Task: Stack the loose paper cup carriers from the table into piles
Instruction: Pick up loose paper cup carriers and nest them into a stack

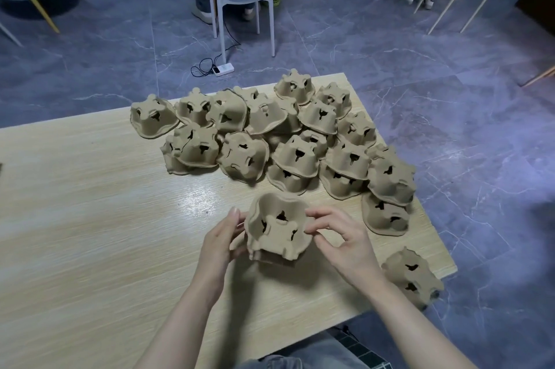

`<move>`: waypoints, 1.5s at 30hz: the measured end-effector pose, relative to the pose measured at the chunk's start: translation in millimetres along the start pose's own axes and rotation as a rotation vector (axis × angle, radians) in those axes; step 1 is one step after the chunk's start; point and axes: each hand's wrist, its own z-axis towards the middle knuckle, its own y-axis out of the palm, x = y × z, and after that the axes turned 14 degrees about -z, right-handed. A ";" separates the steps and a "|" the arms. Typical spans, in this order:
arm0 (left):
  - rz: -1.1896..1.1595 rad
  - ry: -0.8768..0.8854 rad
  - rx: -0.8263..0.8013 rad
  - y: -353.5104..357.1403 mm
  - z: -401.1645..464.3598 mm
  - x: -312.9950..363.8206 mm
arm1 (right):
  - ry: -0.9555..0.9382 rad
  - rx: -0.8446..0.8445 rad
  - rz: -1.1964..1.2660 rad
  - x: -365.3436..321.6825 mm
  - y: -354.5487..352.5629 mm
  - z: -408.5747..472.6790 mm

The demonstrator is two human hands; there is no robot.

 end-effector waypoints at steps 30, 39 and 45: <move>0.037 -0.042 -0.049 24.8 -1.8 -34.0 | 0.465 0.150 -0.378 102.6 -67.9 -96.9; 0.030 -0.040 -0.054 48.0 1.7 -46.9 | 0.674 -0.005 -0.705 124.3 -82.7 -114.6; 0.019 -0.030 -0.036 49.3 0.7 -47.2 | 0.617 0.004 -0.568 125.5 -70.5 -103.7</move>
